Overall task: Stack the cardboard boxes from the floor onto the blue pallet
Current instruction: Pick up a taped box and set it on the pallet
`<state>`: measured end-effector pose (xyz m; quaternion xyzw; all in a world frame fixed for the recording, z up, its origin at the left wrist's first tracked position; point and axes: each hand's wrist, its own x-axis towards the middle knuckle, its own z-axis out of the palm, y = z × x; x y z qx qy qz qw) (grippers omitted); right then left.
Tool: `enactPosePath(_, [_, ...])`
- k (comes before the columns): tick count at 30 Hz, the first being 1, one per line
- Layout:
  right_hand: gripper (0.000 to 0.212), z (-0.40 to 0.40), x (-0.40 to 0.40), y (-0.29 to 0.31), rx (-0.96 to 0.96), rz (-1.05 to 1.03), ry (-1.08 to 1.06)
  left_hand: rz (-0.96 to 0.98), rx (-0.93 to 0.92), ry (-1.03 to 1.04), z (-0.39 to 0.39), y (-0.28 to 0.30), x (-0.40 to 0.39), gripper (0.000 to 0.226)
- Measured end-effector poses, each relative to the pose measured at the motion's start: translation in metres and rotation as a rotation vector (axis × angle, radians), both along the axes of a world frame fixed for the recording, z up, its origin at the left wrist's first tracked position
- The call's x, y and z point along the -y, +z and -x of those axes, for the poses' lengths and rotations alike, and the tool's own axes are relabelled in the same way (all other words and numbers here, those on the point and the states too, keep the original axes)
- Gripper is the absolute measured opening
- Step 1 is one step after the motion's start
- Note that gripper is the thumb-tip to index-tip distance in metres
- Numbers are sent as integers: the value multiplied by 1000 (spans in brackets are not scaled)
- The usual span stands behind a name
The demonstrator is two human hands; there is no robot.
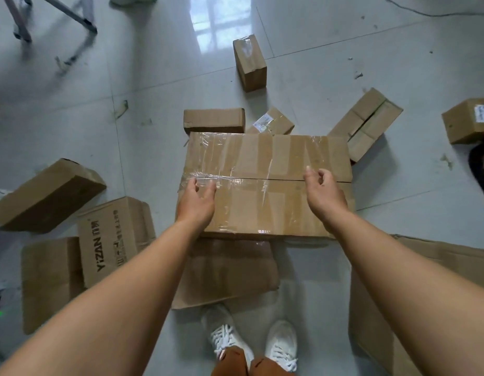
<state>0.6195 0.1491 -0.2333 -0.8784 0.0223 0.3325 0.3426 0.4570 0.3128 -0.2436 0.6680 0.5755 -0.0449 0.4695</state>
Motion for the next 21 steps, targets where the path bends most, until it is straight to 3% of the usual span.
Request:
enactPosePath(8, [75,-51,3,-76,-10,110,-68,-56,-101,-61,-13,-71,-50,67])
enactPosePath(15, [92,-105,34,-152,77,316,15,-93,-249,-55,-25,-145,-73,78])
enactPosePath(21, [112,-126,44,-192,-15,313,-168,-124,-341,43,-34,-183,-99,98])
